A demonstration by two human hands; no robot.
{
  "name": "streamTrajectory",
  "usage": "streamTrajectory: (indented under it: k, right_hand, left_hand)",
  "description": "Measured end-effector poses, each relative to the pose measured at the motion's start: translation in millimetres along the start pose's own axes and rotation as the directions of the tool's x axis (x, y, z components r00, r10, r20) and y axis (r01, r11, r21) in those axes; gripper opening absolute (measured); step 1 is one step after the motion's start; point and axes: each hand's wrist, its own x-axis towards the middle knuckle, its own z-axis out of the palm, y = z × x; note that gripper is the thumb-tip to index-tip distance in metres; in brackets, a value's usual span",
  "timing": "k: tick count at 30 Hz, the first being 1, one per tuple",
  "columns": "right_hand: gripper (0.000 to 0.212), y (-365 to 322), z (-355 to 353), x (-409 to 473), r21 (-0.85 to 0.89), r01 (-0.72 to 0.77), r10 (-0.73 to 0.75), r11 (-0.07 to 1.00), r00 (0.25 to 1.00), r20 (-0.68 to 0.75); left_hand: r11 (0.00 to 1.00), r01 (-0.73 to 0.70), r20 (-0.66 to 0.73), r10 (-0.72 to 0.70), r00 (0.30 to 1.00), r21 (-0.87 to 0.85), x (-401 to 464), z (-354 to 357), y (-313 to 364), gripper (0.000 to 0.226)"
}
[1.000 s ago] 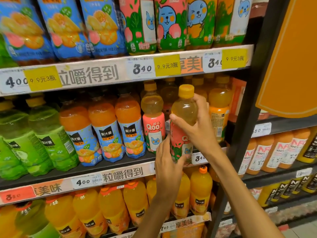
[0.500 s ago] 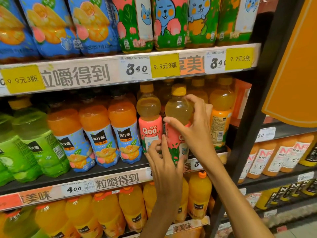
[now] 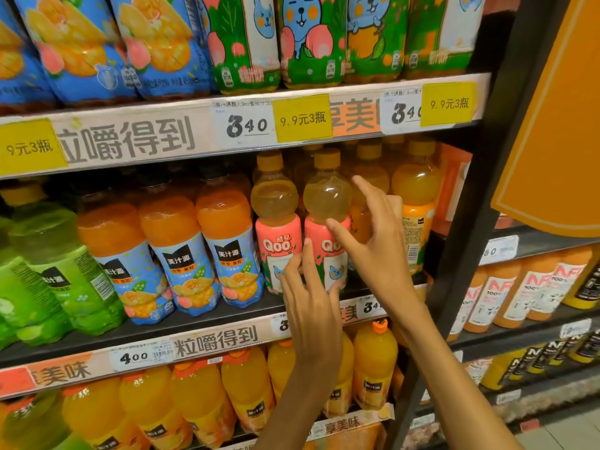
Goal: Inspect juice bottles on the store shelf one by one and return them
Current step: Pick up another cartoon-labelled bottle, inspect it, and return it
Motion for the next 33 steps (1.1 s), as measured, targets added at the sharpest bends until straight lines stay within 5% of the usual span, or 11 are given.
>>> streamTrajectory:
  k: [12,19,25,33]
  right_hand:
    - [0.051,-1,18,1,-0.214,0.016,-0.037,0.977,0.995,-0.094]
    - [0.055,-1,-4,11,-0.174,-0.070,0.019,0.982,0.959,-0.283]
    - [0.041,7,-6,18,-0.381,-0.082,0.014,0.921,0.984,-0.177]
    - [0.068,3,-16,2,-0.057,-0.076,0.062,0.995,0.974,-0.219]
  left_hand:
    - [0.937,-0.056,-0.006,0.062,0.998,0.346,6,11,-4,0.066]
    - [0.969,-0.151,-0.066,0.167,0.984,0.196,-3,9,-4,0.053]
    - [0.983,-0.156,-0.015,0.158,0.987,0.092,-6,9,1,0.048]
    - [0.996,-0.077,0.099,0.082,0.992,-0.052,-2,0,-3,0.046]
